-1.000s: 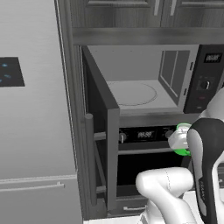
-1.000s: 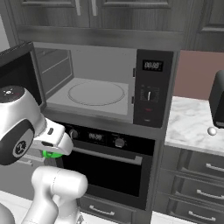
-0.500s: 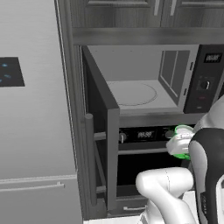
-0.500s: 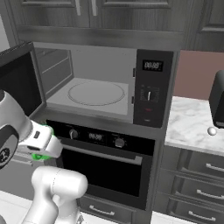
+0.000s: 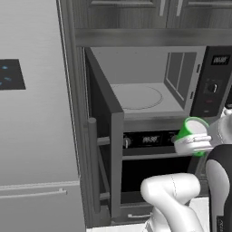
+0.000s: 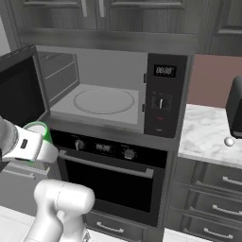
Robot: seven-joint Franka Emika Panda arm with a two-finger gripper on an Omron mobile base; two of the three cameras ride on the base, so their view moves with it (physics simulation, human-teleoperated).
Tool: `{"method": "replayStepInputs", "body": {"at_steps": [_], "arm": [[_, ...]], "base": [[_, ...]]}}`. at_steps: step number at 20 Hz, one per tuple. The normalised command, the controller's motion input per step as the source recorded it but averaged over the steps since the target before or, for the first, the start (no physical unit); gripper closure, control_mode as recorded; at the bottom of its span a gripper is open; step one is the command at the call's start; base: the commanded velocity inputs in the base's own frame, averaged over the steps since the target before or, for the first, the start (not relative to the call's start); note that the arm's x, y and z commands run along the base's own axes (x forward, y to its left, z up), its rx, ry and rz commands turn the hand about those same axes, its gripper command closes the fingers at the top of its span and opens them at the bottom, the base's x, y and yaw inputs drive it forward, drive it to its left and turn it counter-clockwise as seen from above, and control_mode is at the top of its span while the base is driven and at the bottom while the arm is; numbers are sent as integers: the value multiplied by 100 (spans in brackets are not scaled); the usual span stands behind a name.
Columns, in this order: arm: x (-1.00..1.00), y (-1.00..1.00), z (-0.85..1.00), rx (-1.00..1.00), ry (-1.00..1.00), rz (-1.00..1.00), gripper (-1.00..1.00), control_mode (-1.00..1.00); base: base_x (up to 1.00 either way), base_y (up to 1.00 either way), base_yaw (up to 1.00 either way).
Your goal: Pick the mug from the counter and place it inside the microwave. Then close the microwave.
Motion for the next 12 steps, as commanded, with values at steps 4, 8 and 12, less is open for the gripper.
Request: {"method": "replayStepInputs", "body": {"at_steps": [4, 8, 12], "arm": [[36, -7, 4, 0, -5, 0, 100, -100], [57, 0, 0, 0, -1, 2, 100, -100], [62, 0, 0, 0, 0, 1, 100, -100]], "base": [[0, 0, 0], [0, 0, 0], [0, 0, 0]]}}
